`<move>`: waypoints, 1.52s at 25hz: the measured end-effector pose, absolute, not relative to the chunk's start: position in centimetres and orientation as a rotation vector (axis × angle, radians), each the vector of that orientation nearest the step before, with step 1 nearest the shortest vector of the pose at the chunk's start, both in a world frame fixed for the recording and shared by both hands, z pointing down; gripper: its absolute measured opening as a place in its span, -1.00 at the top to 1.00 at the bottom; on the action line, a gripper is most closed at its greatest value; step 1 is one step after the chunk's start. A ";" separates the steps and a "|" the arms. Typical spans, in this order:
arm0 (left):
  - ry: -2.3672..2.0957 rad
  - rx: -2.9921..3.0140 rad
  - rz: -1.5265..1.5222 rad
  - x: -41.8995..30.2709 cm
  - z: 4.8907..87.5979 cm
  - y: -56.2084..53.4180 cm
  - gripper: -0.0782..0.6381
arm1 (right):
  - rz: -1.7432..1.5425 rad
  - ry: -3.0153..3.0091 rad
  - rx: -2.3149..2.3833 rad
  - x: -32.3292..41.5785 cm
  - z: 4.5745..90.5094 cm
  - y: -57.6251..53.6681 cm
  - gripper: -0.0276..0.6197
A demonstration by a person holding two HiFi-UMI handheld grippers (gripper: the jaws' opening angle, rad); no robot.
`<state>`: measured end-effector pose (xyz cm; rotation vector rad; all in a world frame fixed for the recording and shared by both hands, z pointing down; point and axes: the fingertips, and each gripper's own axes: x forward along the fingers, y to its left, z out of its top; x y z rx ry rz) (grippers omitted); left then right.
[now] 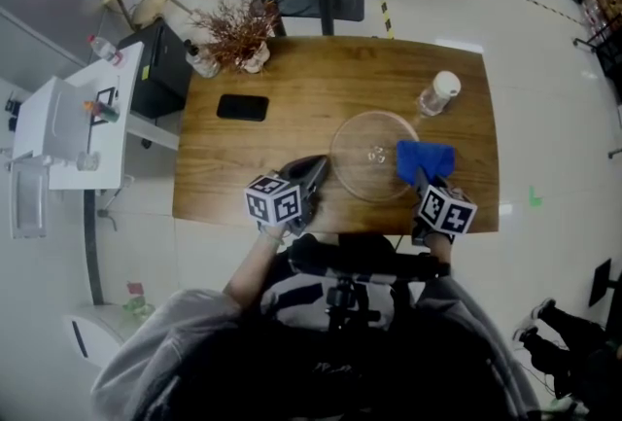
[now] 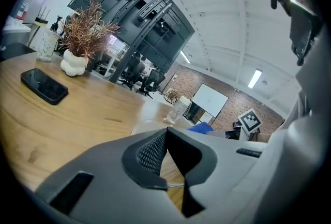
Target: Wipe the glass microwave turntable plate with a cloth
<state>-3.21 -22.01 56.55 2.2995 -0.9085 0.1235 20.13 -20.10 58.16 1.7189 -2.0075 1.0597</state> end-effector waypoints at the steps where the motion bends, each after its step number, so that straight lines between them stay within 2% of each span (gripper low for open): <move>1: -0.909 2.299 0.123 -3.2 56.6 -22.0 0.78 | 1.052 -2.048 1.691 19.0 57.6 -20.2 0.76; 10: -0.919 2.291 0.119 -3.2 56.5 -21.6 0.78 | 0.880 -2.309 1.183 4.4 56.1 -19.3 0.76; 15: -0.951 2.274 0.110 -4.1 56.6 -21.5 0.78 | 0.716 -2.259 0.982 1.3 58.6 -17.2 0.76; 23: -0.989 2.225 0.098 -5.3 57.7 -21.7 0.78 | 0.793 -2.197 1.117 5.3 59.6 -18.3 0.76; 38: -0.895 2.240 0.131 -2.7 58.5 -22.3 0.78 | 1.081 -1.971 1.611 20.0 61.1 -15.8 0.76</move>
